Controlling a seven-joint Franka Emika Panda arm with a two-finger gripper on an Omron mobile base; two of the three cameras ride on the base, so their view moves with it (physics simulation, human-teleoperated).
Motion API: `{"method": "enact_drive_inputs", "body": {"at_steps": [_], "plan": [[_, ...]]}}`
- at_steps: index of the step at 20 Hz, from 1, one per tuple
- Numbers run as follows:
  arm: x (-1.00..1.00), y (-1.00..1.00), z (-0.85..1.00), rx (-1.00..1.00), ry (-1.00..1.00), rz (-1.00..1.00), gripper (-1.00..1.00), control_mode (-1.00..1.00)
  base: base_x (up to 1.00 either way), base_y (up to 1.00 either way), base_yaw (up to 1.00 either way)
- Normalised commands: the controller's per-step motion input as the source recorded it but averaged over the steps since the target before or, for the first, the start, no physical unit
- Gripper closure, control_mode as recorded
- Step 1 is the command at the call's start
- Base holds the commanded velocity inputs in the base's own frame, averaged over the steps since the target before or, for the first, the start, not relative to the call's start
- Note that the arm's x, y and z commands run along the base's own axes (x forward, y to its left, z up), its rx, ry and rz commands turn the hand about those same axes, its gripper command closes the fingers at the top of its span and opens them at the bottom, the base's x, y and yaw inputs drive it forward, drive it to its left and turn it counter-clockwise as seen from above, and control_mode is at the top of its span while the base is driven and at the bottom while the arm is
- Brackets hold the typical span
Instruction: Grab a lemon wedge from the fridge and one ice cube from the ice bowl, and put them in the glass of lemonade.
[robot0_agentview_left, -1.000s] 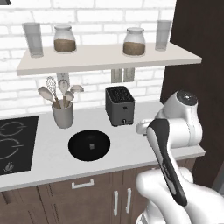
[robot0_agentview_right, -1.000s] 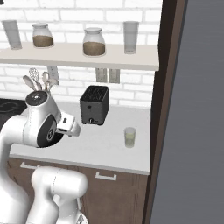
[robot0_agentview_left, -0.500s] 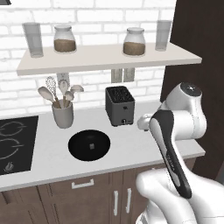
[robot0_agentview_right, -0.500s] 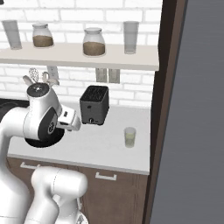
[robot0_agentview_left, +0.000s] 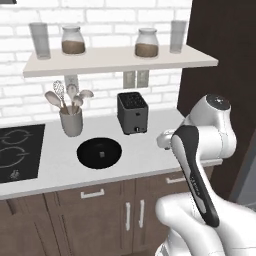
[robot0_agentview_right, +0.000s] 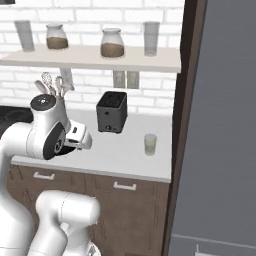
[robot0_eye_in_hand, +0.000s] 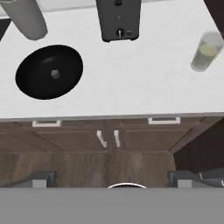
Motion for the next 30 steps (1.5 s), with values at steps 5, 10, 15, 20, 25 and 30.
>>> {"method": "enact_drive_inputs", "body": {"at_steps": [5,10,15,20,25,30], "plan": [[0.0,0.0,0.0,0.0,0.0,0.0,-1.0,1.0,-0.91,-0.05,-0.19],[0.0,0.0,0.0,0.0,0.0,0.0,-1.0,1.0,-0.61,-0.26,-0.4],[0.0,0.0,0.0,0.0,0.0,0.0,-1.0,1.0,-0.04,-0.45,-0.48],[0.0,0.0,0.0,0.0,0.0,0.0,-1.0,1.0,0.02,-0.96,-0.52],[0.0,0.0,0.0,0.0,0.0,0.0,-1.0,1.0,0.1,-1.0,-0.06],[0.0,0.0,0.0,0.0,0.0,0.0,-1.0,1.0,0.81,-0.99,0.32]]}}
